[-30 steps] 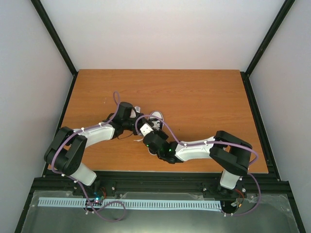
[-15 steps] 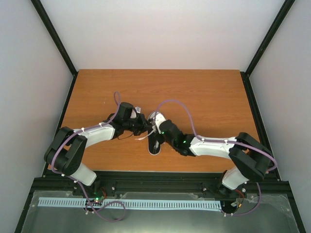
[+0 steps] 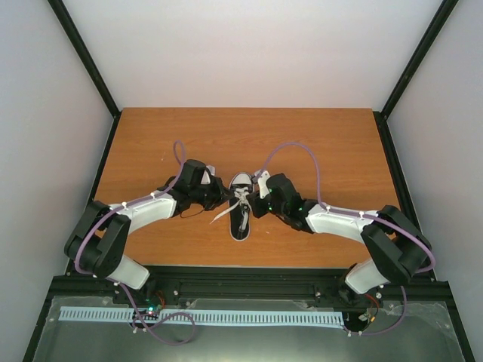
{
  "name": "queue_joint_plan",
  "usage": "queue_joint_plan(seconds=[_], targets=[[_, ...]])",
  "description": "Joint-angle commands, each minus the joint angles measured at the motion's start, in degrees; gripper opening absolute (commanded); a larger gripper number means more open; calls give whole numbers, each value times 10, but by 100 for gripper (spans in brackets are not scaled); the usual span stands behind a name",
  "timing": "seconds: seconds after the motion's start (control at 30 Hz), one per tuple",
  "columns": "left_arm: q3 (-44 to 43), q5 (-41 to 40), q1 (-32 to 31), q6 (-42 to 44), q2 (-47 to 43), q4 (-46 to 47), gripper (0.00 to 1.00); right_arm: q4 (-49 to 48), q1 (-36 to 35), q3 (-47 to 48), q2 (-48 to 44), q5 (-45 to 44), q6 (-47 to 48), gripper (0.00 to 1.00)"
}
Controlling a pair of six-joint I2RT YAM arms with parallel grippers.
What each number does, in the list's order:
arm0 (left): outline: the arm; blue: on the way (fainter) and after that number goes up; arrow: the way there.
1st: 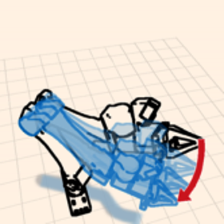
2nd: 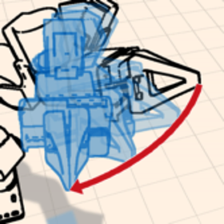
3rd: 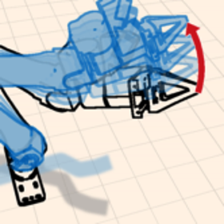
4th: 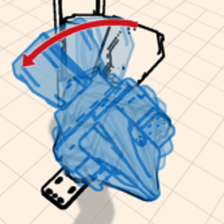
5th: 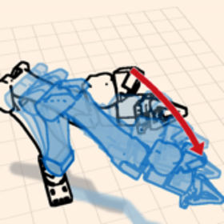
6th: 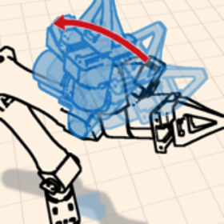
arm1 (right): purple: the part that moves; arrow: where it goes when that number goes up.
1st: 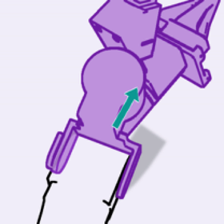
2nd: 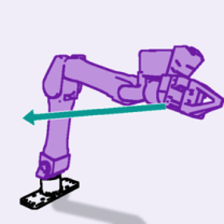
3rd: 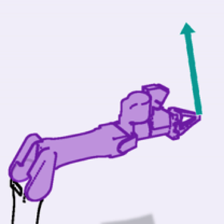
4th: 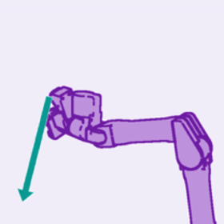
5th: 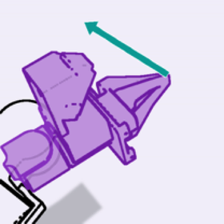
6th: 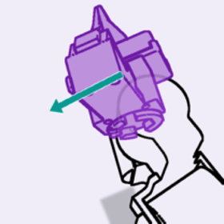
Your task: Tie the shoes
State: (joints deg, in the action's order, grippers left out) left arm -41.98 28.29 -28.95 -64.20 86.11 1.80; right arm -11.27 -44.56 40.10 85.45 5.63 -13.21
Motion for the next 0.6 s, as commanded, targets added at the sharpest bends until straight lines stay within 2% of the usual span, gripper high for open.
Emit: queue_joint_plan(seconds=[0.0, 0.57], targets=[[-8, -27, -2, 25, -16, -21, 1, 25, 22, -2, -12, 37, -62, 3], [34, -80, 18, 51, -26, -32, 1, 56, 73, -17, 1, 85, -122, 3]])
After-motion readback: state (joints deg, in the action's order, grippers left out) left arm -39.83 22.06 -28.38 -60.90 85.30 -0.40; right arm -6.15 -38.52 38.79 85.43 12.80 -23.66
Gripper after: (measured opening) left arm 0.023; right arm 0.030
